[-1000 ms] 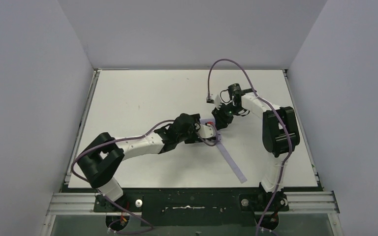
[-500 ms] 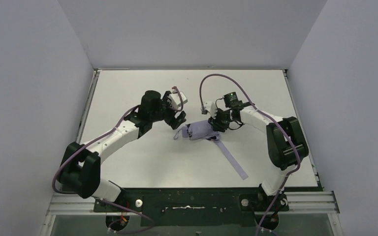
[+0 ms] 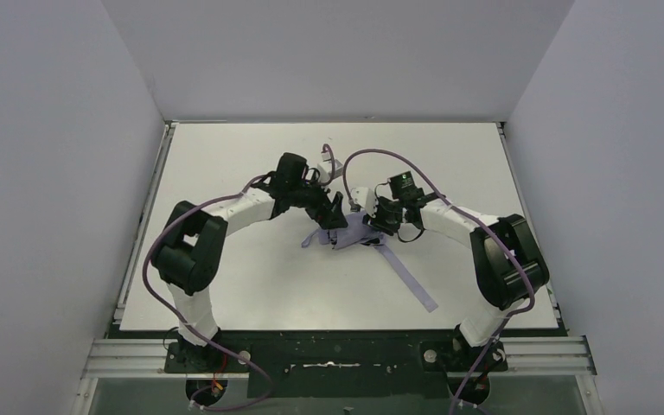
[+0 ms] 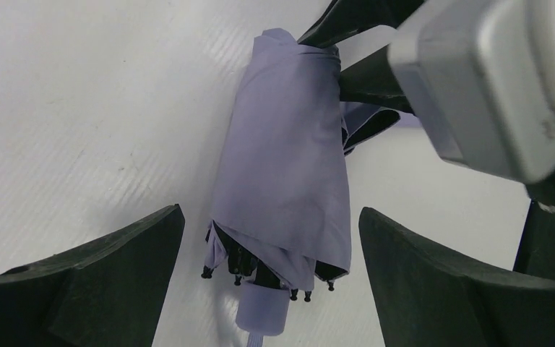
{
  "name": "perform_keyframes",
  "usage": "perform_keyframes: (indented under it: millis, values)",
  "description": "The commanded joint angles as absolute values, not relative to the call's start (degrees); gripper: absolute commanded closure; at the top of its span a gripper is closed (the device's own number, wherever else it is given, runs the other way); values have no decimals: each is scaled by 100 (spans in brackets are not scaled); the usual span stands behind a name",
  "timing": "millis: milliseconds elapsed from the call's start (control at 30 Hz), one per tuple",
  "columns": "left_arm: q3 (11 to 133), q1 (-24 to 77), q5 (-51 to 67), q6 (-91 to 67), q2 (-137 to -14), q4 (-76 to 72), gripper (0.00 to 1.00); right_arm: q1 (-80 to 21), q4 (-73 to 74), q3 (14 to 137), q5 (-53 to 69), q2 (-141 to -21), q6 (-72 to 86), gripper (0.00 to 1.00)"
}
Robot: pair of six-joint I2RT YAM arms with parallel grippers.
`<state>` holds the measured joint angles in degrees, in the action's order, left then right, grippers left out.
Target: Put away the umbrella
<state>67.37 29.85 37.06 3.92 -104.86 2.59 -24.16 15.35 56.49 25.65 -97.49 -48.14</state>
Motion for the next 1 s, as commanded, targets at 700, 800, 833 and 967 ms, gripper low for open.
perform_keyframes:
  millis: [700,800,833,967]
  values:
    - [7864,3372,4120,619,-11957,1462,11,-2486,1682,5499,2226,-9970,-4860,88]
    - [7881,3437,4094,714,-12018,1584,13,-2475,1695,5550,2224,-10005,-4800,88]
    - [7890,3455,4083,758,-12039,1632,14,-2484,1709,5562,2224,-10012,-4799,88]
    - [7964,3496,4097,867,-12108,1774,27,-2486,1683,5543,2224,-9994,-4781,88]
